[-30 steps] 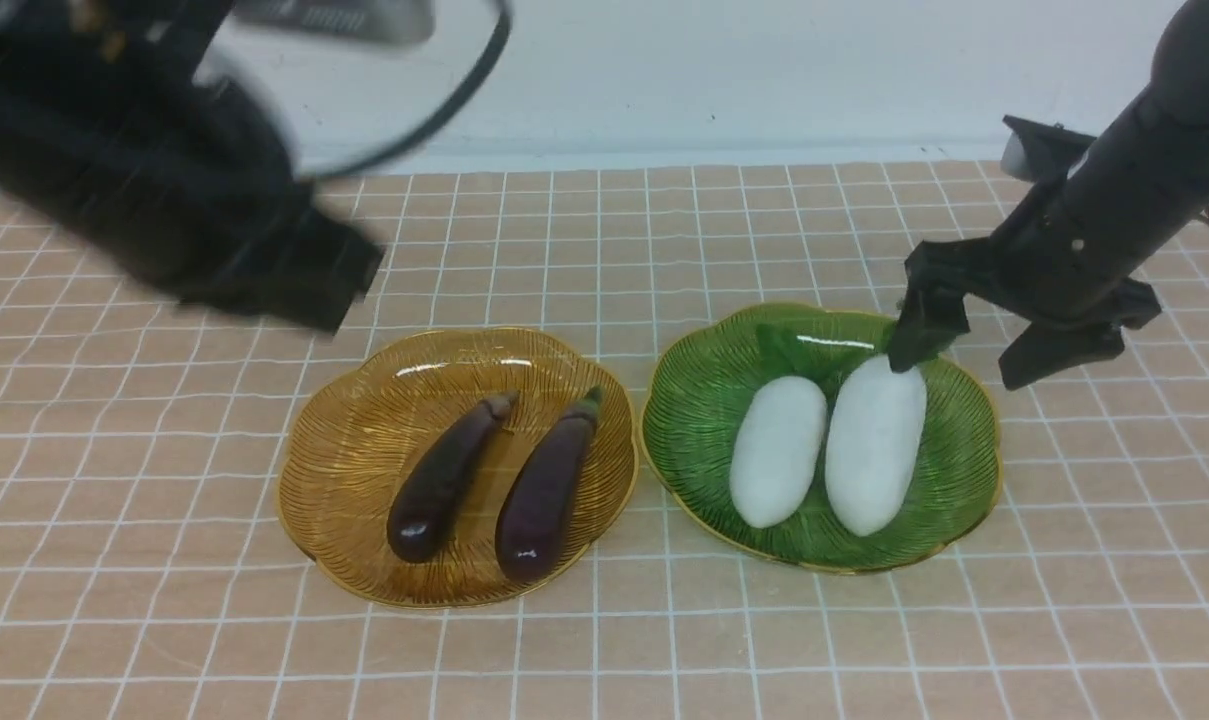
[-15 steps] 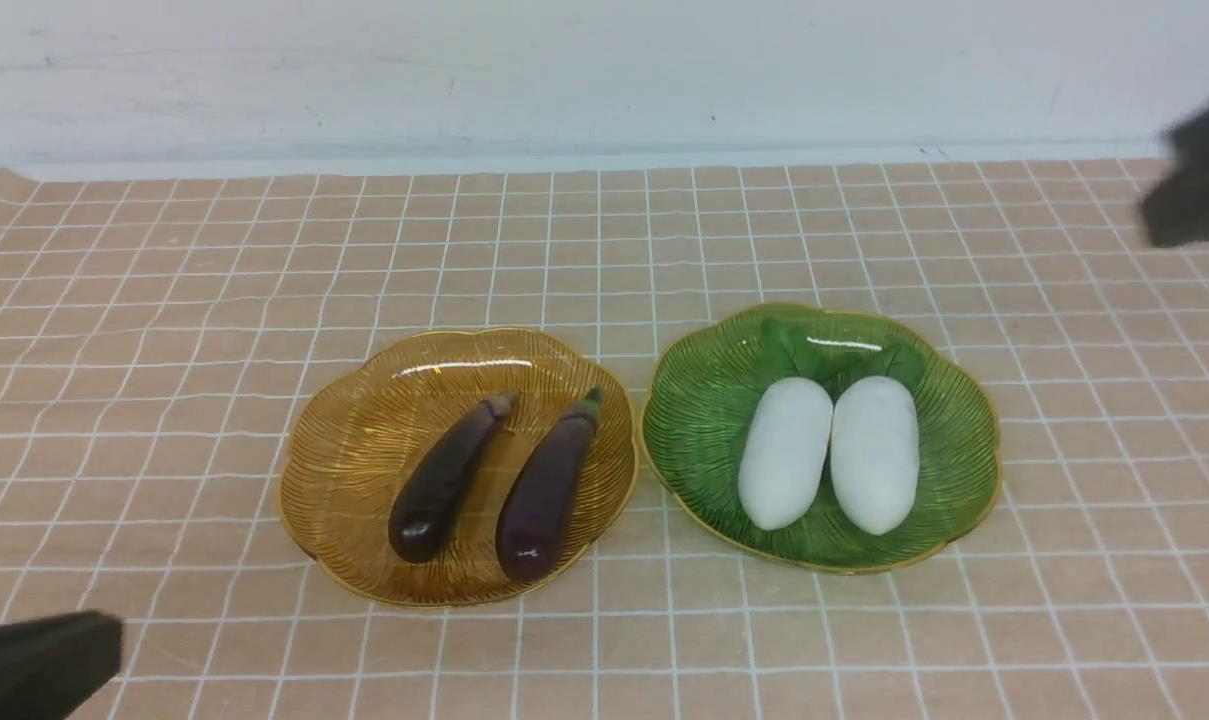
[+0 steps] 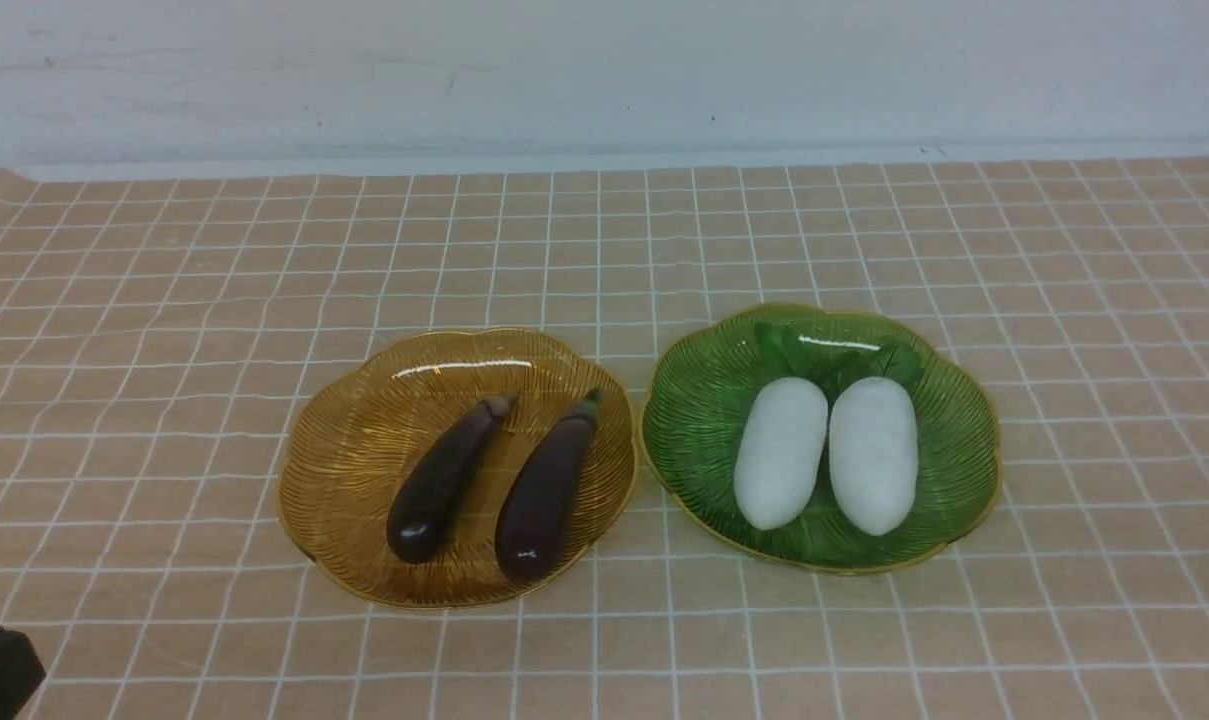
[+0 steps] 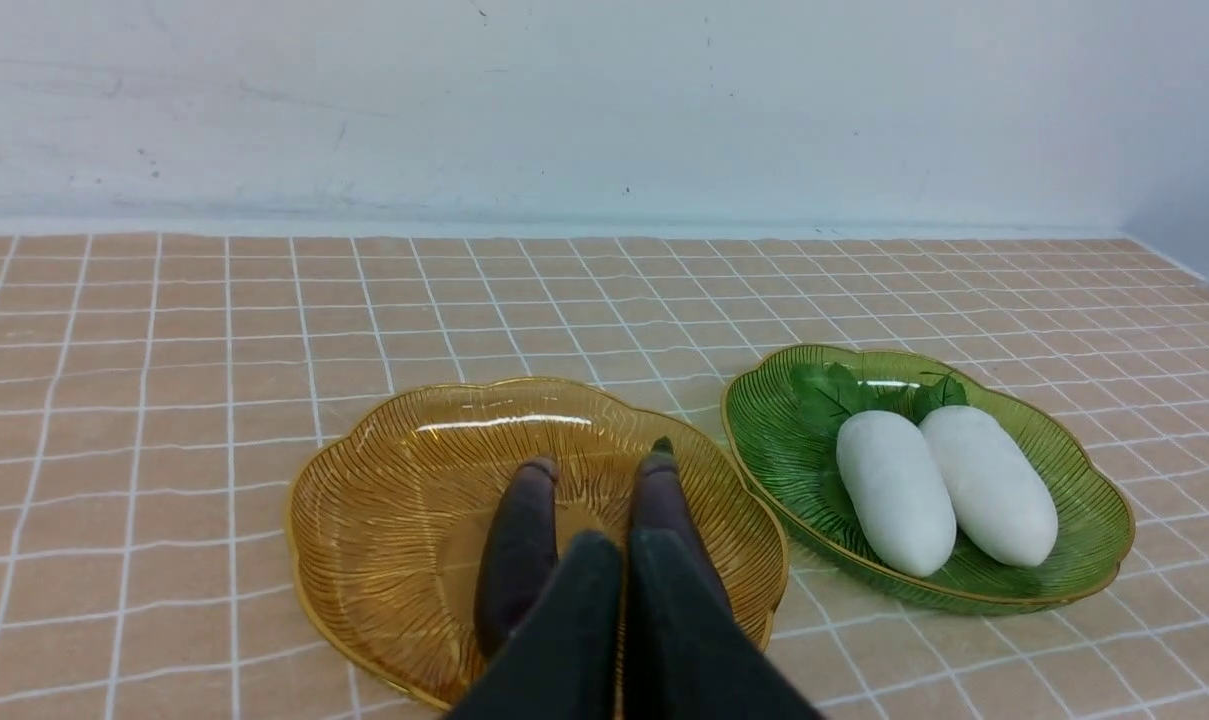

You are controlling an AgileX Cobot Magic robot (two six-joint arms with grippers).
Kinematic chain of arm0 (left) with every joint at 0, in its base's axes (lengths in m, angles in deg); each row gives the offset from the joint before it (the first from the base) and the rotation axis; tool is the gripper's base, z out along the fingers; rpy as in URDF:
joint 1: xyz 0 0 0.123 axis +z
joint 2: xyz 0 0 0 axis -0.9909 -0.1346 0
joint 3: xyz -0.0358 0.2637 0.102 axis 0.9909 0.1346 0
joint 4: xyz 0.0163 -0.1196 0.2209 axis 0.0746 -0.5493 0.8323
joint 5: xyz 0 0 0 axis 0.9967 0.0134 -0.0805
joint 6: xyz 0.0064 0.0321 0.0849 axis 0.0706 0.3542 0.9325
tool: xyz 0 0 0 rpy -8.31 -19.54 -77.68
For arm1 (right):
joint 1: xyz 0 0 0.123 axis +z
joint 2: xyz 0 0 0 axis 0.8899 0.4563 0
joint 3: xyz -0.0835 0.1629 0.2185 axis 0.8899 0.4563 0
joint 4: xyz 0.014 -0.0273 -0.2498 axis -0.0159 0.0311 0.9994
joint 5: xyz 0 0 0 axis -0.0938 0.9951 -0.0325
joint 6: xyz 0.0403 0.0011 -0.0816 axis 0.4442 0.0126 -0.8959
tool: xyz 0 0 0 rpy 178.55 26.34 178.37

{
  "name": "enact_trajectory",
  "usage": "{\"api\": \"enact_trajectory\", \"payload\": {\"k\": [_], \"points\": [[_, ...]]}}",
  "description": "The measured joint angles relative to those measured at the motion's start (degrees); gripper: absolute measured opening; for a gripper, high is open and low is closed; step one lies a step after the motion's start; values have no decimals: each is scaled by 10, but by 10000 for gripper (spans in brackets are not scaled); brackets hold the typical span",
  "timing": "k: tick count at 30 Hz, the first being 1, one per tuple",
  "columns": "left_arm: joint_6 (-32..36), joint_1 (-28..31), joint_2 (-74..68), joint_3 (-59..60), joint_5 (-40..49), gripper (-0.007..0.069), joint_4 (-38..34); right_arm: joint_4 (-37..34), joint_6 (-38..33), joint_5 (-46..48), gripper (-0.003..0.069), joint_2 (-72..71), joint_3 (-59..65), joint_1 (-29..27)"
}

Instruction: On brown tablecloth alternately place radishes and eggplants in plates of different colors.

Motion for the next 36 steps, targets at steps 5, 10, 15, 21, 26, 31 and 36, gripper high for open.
{"api": "enact_trajectory", "payload": {"k": [5, 10, 15, 21, 26, 31, 36], "points": [[0, 0, 0, 0, 0, -3, -1, 0, 0, 1, -15, 0, 0, 0], [0, 0, 0, 0, 0, -3, -1, 0, -1, 2, -15, 0, 0, 0], [0, 0, 0, 0, 0, -3, -1, 0, -1, 2, -15, 0, 0, 0], [1, 0, 0, 0, -10, -3, 1, 0, -1, 2, -15, 0, 0, 0], [70, 26, 0, 31, -40, -3, 33, 0, -1, 2, -15, 0, 0, 0], [124, 125, 52, 155, -79, -3, 28, 0, -1, 2, -15, 0, 0, 0], [126, 163, 87, 238, -85, -3, 53, 0, -1, 3, -15, 0, 0, 0]]}}
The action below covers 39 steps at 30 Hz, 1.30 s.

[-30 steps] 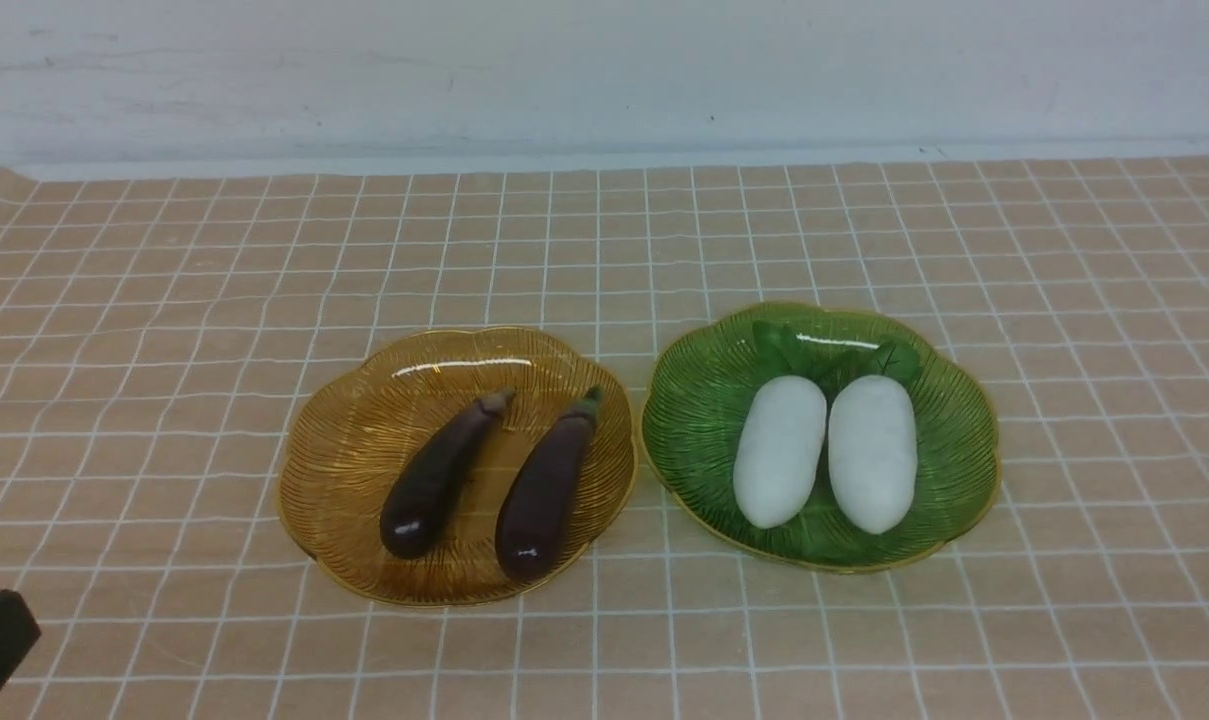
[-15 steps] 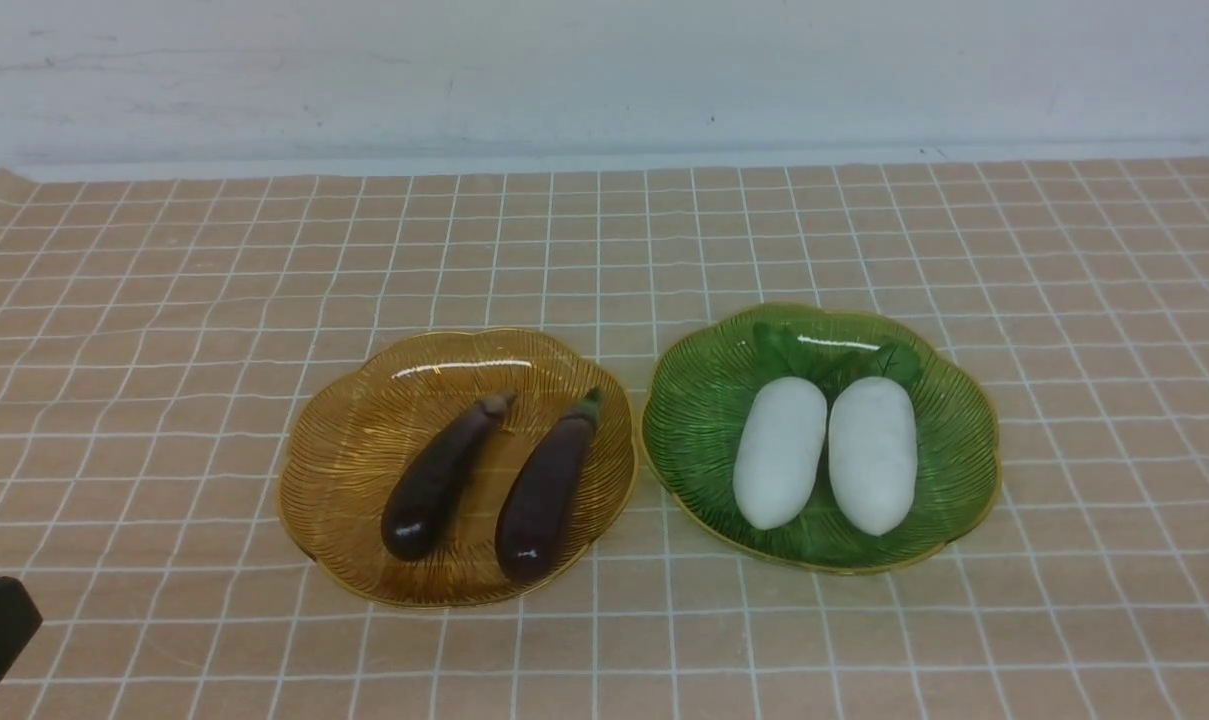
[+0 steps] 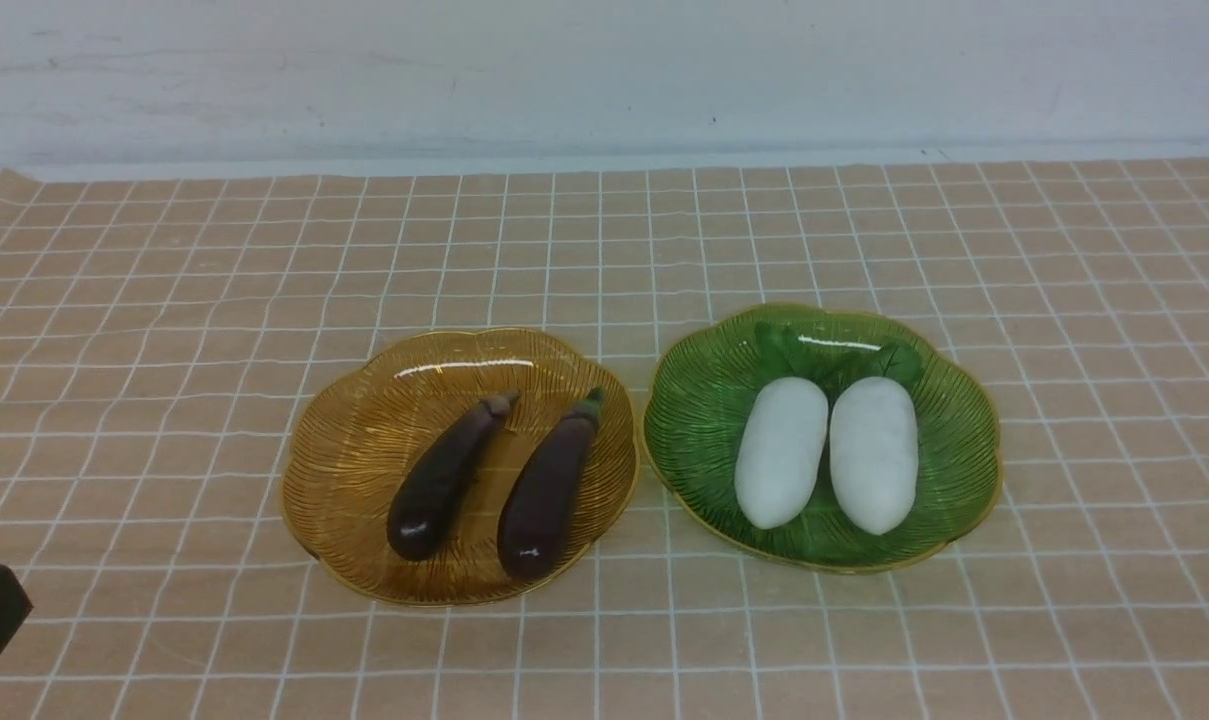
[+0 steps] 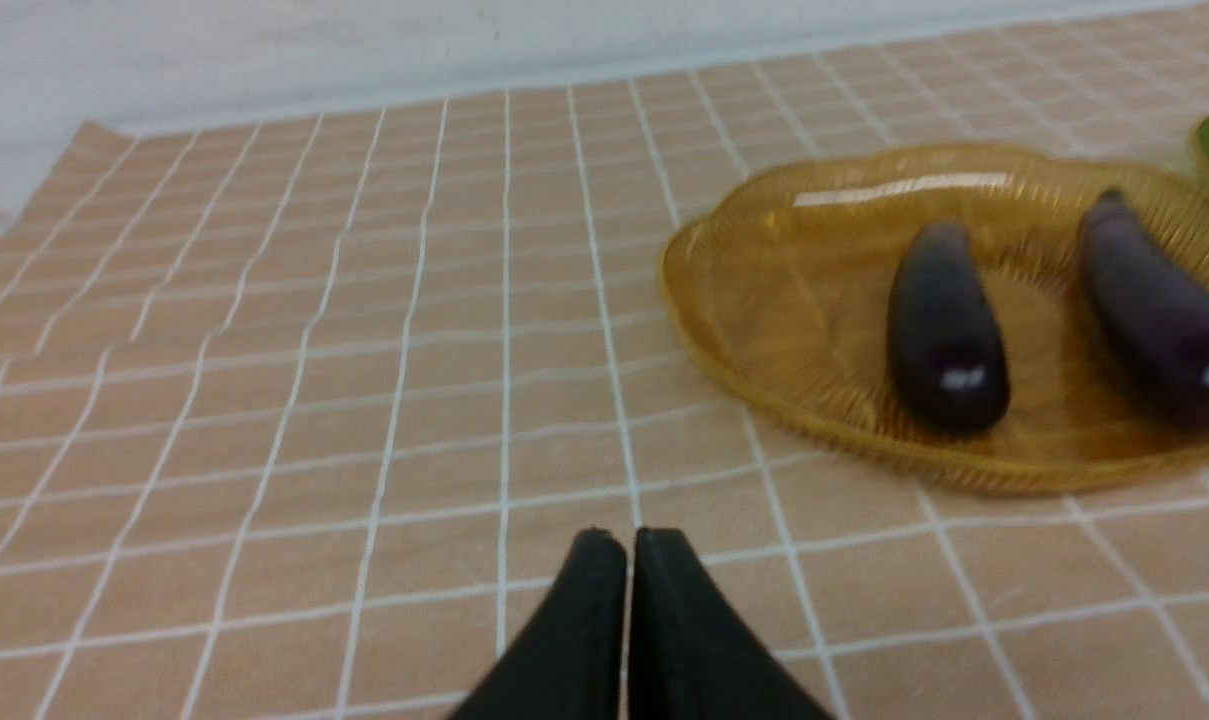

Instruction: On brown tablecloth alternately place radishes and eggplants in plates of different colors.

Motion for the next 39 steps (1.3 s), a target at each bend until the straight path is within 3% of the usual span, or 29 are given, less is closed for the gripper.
{"api": "enact_trajectory", "payload": {"k": [39], "points": [[1, 2, 2, 2, 27, -3, 18, 1, -6, 30, -15, 0, 4, -5]]}}
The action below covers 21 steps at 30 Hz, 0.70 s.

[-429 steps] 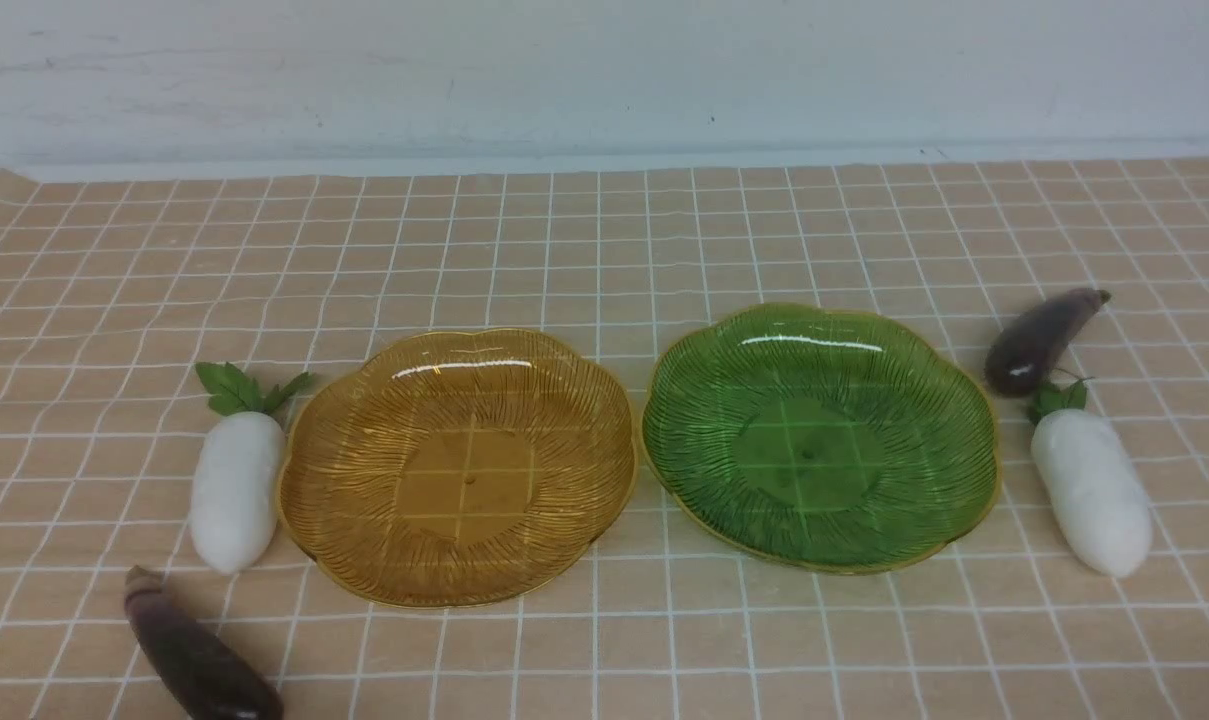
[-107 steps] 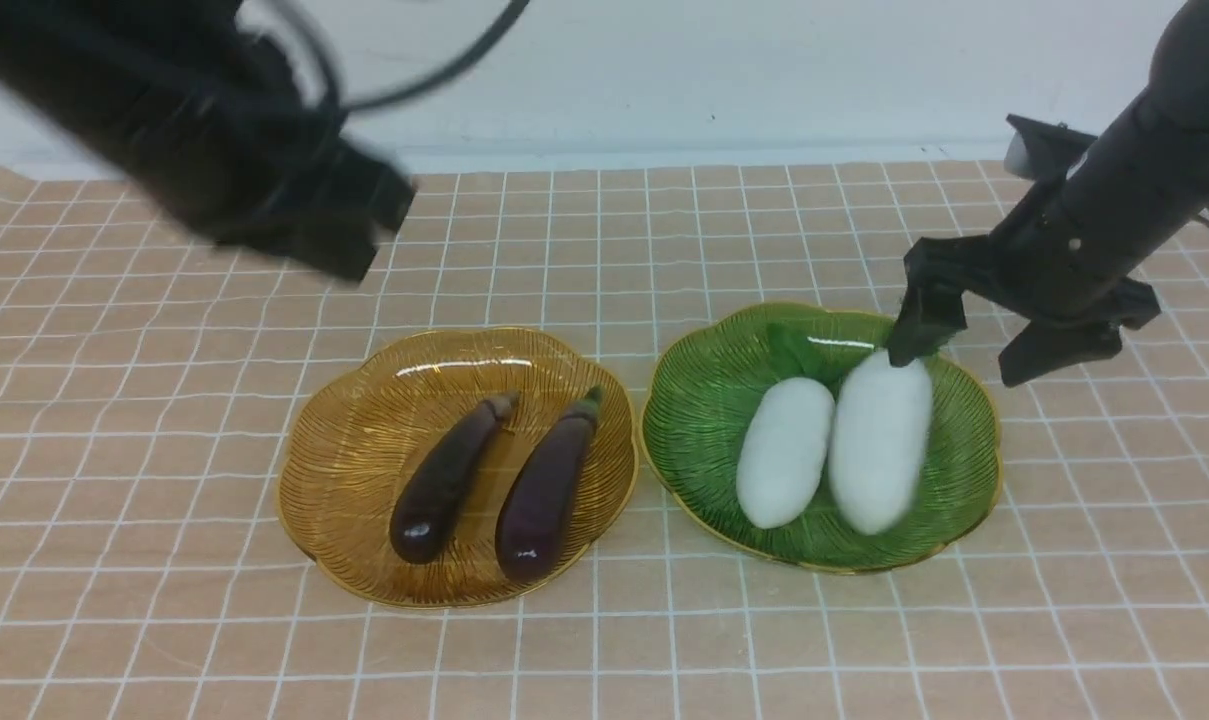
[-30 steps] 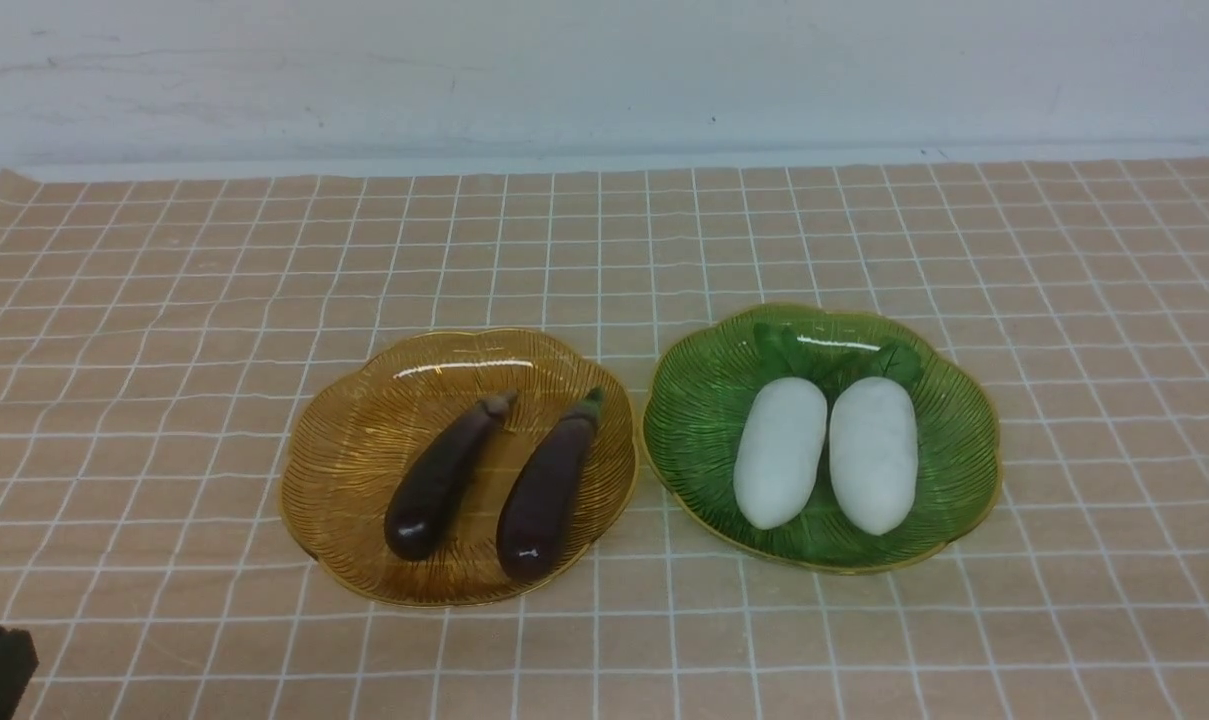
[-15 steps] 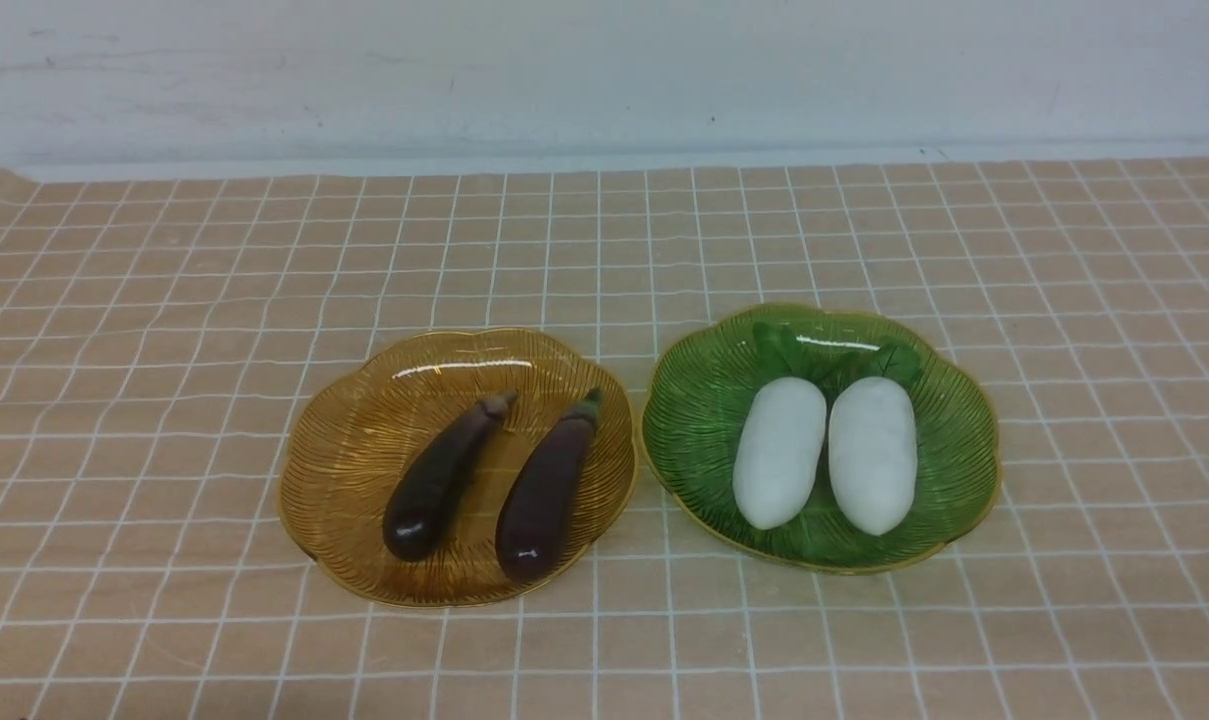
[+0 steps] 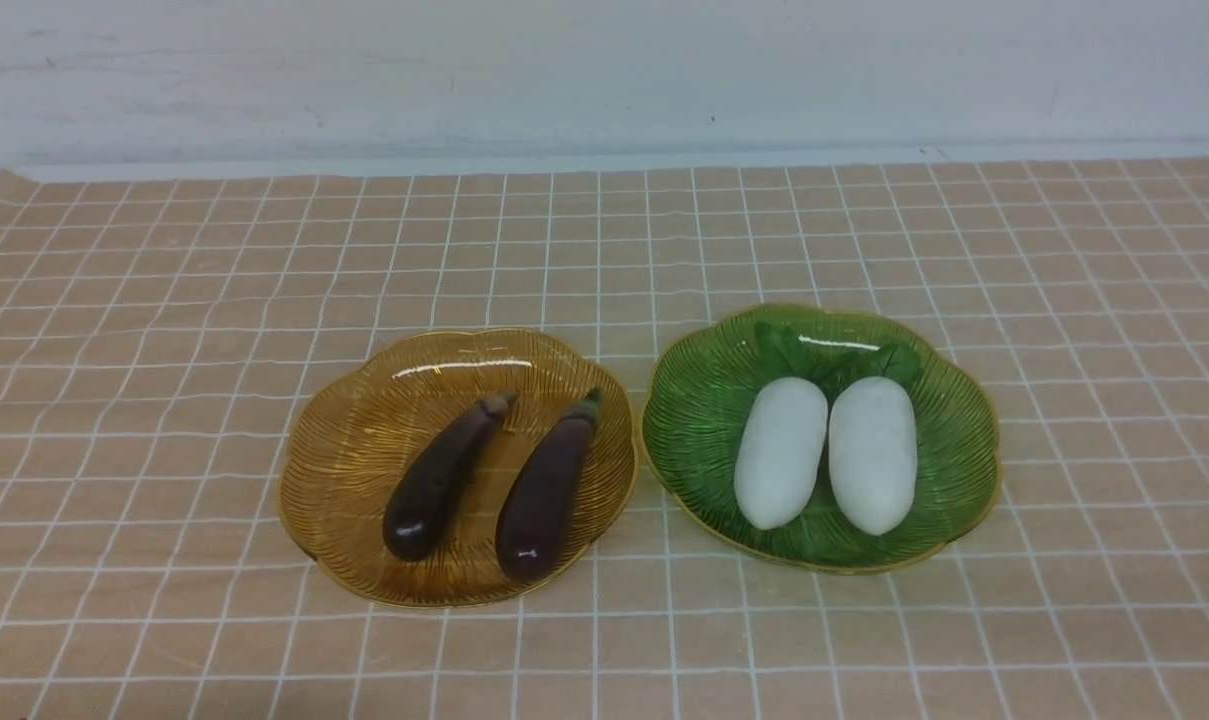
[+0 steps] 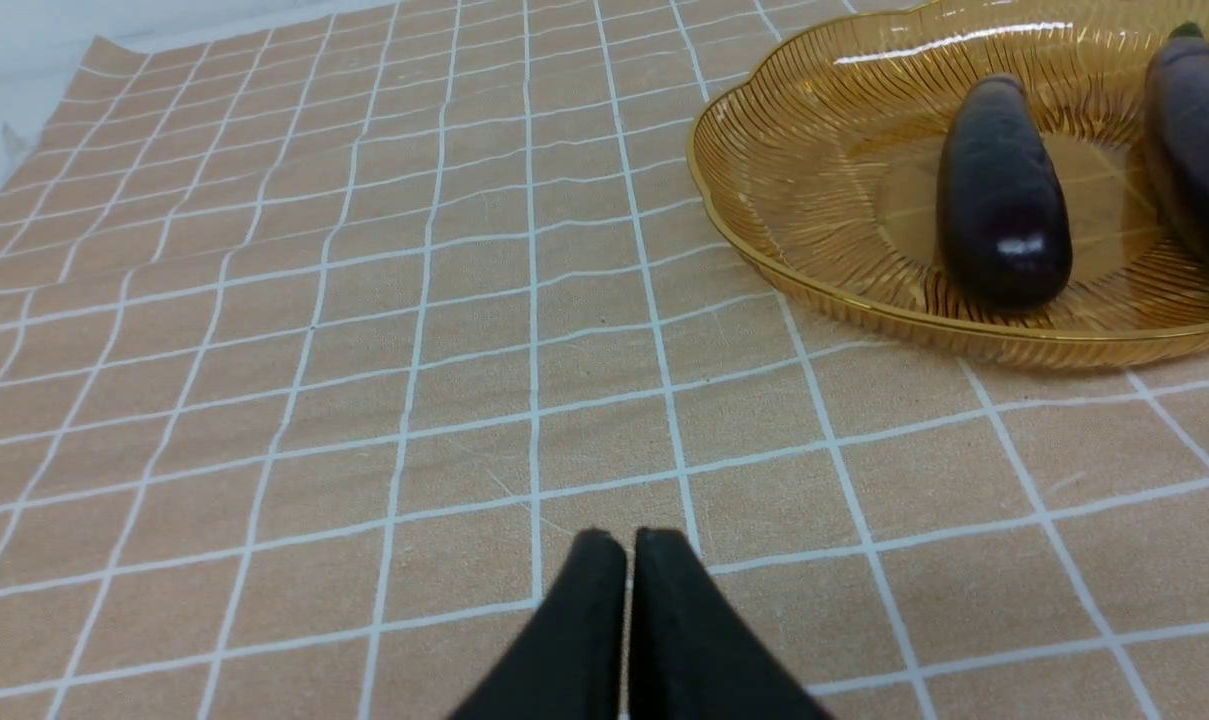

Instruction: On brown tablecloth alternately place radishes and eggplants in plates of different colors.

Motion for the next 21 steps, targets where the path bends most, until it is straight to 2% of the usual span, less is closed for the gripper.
{"api": "enact_trajectory", "payload": {"k": [7, 11, 21], "points": [[0, 0, 0, 0, 0, -3, 0, 8, -4, 87, -15, 0, 129, -56], [0, 0, 0, 0, 0, -3, 0, 15, -5, 174, -15, 0, 140, -63], [0, 0, 0, 0, 0, -3, 0, 11, -2, 177, -15, 0, 140, -63]]}}
